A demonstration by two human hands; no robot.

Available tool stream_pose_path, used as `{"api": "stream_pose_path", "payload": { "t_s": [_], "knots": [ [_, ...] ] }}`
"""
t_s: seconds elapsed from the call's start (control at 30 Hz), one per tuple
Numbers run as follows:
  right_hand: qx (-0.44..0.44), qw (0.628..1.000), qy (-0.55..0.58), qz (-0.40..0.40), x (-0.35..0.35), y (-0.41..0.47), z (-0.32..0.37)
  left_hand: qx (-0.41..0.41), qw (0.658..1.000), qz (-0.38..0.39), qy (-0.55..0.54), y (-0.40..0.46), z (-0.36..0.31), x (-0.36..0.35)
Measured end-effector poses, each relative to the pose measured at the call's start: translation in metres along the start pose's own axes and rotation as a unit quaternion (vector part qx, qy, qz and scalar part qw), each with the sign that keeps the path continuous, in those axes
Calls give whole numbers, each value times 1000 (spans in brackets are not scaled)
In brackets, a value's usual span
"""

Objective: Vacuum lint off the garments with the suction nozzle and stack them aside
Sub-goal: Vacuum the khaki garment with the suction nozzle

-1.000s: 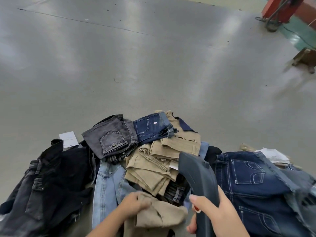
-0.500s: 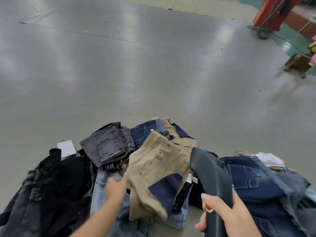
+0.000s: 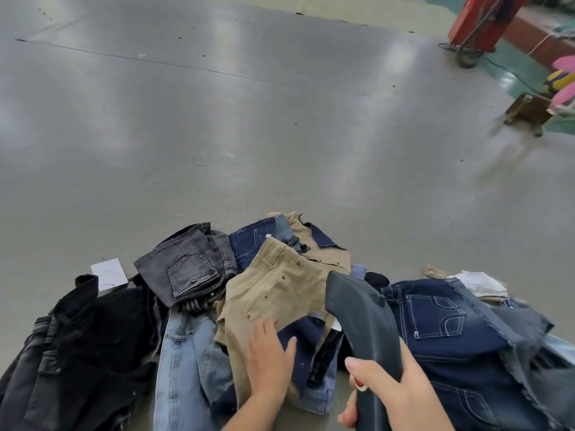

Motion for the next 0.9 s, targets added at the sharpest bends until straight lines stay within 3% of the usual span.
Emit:
{"api": "stream_pose_path", "payload": {
  "t_s": [0.07,0.17,0.3,0.4,0.47,0.6,0.77,0.83,0.9],
  "knots": [
    [-1,1000,-1,-10,2,0,-1,17,998,66,9,6,-1,-14],
    [12,998,-46,-34,9,4,-1,137,987,83,31,11,10,-19],
    [19,997,-60,-35,10,13,-1,87,987,91,95,25,12,-15],
    [31,998,-55,-21,10,12,2,53,990,129,8,28,4,-6],
    [30,999,-33,-13,9,8,8,45,979,164,-110,32,-2,11],
    [42,999,11,-6,15,-3,15,133,881,263,-369,40,-12,69],
    [-1,997,47,63,-5,-17,16,163,811,260,-498,24,-14,155],
    [6,994,57,96,-16,-22,19,125,811,230,-523,10,-16,182],
    [34,994,-5,101,-21,-23,20,65,837,165,-518,-4,-16,206]
  ]
}}
Point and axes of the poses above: each hand's wrist, its own y-axis towards the middle knuckle, its own x-axis out of the back of the hand, z = x × y, the point moved 6 cm from there along y, towards the middle knuckle, and after that the axes turned 9 degrees about x, right-handed, at the moved point
